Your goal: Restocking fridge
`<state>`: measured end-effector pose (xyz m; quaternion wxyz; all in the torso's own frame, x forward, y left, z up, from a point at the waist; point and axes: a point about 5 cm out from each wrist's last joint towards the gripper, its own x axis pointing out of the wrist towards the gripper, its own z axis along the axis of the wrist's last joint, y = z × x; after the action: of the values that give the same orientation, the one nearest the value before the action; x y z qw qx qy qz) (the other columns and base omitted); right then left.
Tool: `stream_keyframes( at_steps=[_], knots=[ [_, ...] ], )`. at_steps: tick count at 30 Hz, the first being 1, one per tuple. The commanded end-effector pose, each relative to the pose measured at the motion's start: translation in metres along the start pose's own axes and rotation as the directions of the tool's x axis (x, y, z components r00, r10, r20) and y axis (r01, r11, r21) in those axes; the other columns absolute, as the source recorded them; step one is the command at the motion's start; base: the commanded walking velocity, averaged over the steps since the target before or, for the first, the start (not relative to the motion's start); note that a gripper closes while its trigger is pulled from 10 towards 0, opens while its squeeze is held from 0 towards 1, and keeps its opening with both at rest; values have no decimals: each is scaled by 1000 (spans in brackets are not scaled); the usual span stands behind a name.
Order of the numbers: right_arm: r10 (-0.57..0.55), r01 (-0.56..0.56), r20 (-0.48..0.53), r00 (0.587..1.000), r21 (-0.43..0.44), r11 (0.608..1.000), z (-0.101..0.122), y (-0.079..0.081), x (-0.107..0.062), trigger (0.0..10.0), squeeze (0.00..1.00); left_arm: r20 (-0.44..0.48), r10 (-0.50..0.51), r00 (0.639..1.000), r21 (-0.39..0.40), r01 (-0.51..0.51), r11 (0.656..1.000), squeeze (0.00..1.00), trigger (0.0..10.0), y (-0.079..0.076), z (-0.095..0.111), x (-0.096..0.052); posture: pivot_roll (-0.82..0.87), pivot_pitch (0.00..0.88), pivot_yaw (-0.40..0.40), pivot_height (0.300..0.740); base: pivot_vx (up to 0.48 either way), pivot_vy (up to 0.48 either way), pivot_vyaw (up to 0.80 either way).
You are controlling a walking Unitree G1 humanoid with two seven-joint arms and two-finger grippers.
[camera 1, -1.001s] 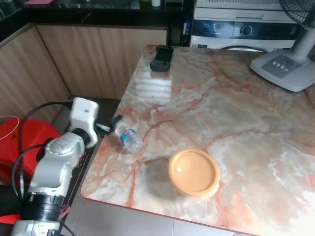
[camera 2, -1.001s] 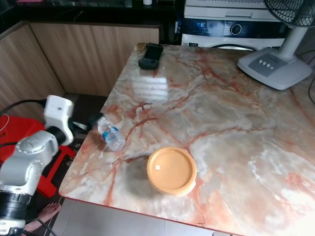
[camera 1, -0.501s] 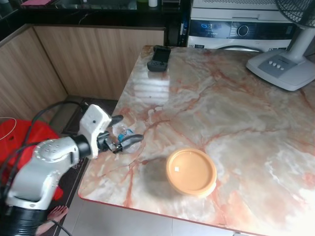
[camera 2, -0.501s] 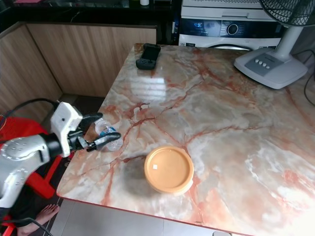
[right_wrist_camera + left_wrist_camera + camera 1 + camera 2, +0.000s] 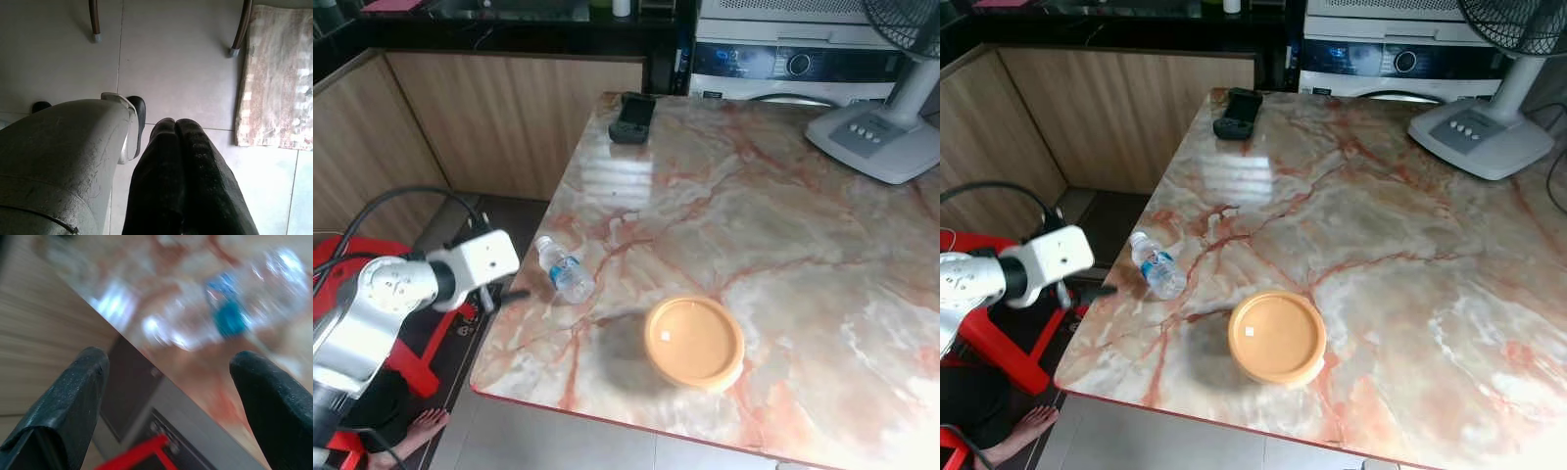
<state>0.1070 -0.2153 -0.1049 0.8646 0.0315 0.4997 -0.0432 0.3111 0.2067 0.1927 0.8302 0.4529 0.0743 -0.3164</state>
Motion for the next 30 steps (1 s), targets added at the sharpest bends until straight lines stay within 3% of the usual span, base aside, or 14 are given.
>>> stream_keyframes(
  at_steps=[1,3,11,22,30],
  knots=[
    [-6,6,-22,1000,1,1000,-5,-2,-1,10000,0,-18,44,999,48,-43,998,0,10000,1,-2,4,86,63,-23,740,0,0,0],
    [-8,8,-23,1000,0,1000,-5,-2,-1,10000,0,-10,41,999,88,-40,995,0,10000,-1,-4,9,82,63,-23,740,0,0,0],
    [-12,12,-26,1000,0,1000,-6,-4,-2,10000,0,48,-86,995,9,86,996,0,10000,-25,-7,20,79,66,-27,740,0,0,0],
    [-10,10,-23,1000,-3,1000,-6,-4,-2,10000,0,8,-29,1000,63,29,998,0,10000,-24,-17,26,79,68,-30,740,0,0,0],
    [-13,13,-23,1000,-2,1000,-6,-5,-2,10000,0,71,-14,997,38,11,999,0,10000,-31,-11,37,70,73,-29,740,0,0,0]
  ],
)
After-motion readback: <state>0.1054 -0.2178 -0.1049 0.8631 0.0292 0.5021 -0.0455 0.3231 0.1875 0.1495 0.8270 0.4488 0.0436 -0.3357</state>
